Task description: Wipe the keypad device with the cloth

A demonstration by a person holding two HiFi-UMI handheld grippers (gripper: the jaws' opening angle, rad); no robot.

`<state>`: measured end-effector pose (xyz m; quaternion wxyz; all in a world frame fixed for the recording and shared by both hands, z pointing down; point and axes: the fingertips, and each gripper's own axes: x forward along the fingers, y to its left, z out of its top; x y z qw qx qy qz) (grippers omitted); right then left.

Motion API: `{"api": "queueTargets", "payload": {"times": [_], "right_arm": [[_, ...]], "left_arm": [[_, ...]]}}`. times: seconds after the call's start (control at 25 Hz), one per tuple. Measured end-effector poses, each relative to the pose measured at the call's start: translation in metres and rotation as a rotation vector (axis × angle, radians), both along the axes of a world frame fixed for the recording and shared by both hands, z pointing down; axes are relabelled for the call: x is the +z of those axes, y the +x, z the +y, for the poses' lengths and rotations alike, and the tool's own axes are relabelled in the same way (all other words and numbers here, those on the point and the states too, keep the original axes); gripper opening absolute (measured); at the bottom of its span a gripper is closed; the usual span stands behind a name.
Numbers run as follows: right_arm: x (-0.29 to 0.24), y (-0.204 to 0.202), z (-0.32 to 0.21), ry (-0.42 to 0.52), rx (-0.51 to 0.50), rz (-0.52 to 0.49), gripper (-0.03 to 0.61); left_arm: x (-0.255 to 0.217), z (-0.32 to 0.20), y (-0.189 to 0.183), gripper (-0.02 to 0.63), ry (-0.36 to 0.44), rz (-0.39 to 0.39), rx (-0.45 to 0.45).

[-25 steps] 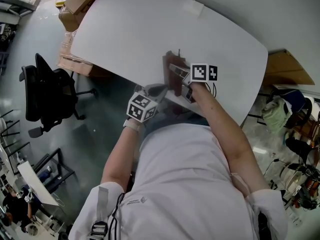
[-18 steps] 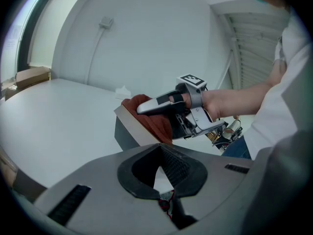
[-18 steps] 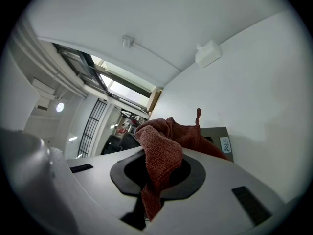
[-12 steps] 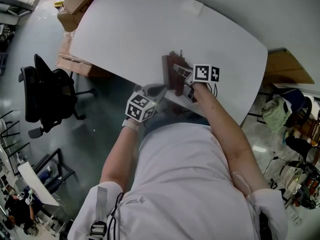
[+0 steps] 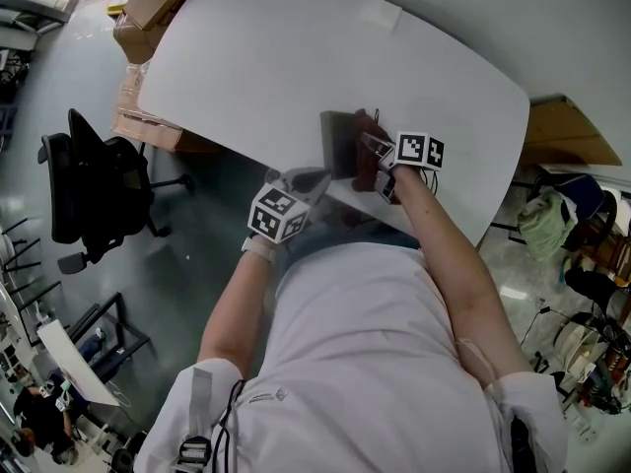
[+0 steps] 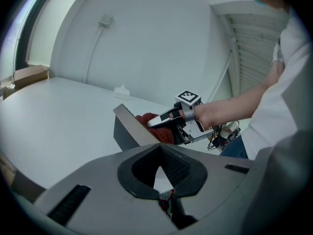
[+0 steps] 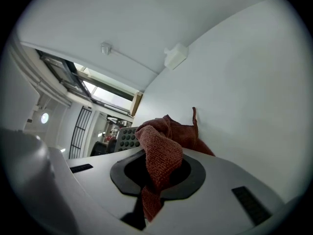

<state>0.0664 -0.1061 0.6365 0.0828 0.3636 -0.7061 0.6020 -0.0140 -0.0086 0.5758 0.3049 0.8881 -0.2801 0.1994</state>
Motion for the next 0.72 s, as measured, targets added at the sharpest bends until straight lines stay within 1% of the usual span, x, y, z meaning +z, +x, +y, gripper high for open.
{"api": "queueTargets", "payload": {"times": [0.24, 0.48, 0.72], "right_arm": [[0.003, 0.009, 0.001, 0.000, -0.006, 0.025, 0.053], [0.009, 0.012, 0.002, -0.018, 0.011, 0.034, 0.053], [0.020, 0.028, 0.008, -0.045, 0.024, 0.074, 0.054]], "left_arm": [[-0.001, 0.000, 0.004, 0.011, -0.003, 0.001, 0.003], [0.000, 0.000, 0.000, 0.011, -0.006, 0.006, -0.004], [-0.001, -0.001, 0.005, 0.011, -0.002, 0.004, -0.006]]}}
